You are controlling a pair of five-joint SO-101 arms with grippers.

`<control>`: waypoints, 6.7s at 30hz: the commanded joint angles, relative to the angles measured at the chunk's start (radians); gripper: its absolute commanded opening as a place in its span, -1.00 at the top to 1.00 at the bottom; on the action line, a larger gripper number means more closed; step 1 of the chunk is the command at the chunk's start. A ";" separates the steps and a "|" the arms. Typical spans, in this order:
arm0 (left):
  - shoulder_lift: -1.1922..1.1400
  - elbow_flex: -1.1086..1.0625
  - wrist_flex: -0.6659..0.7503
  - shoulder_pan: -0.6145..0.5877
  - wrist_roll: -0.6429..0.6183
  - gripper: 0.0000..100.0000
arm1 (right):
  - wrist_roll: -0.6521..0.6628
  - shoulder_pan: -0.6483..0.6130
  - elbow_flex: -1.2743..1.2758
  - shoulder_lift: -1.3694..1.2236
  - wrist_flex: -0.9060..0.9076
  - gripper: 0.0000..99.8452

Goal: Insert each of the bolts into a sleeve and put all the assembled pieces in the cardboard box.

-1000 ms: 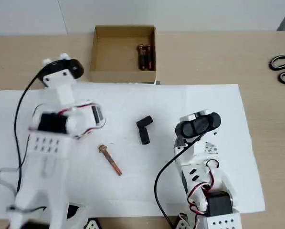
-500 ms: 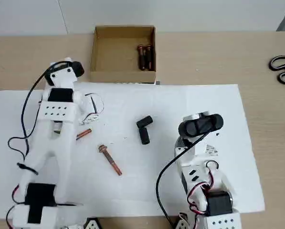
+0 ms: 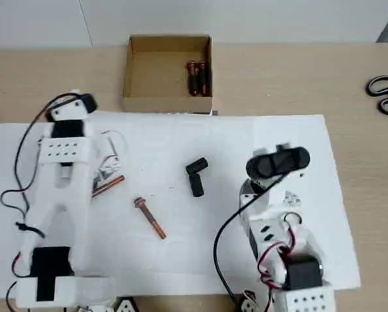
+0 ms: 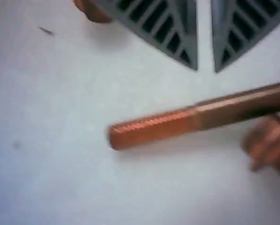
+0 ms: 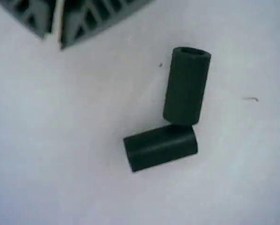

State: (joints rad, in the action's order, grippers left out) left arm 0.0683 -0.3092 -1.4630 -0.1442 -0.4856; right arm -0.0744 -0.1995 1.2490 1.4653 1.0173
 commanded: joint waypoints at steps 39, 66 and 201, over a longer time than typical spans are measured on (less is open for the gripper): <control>0.006 0.196 -0.046 -0.129 0.445 0.99 | -0.057 -0.374 -1.140 -1.469 0.357 0.72; 0.012 0.197 -0.063 -0.135 0.433 0.99 | -0.048 -0.355 -1.143 -1.701 0.162 0.73; -0.539 0.553 -0.267 0.055 2.257 0.89 | -0.161 0.202 -0.865 -0.926 0.610 0.99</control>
State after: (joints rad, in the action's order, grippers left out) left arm -0.5455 0.2325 -1.7039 -0.1043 1.3587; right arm -0.2279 -0.0061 0.3882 0.5109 1.6402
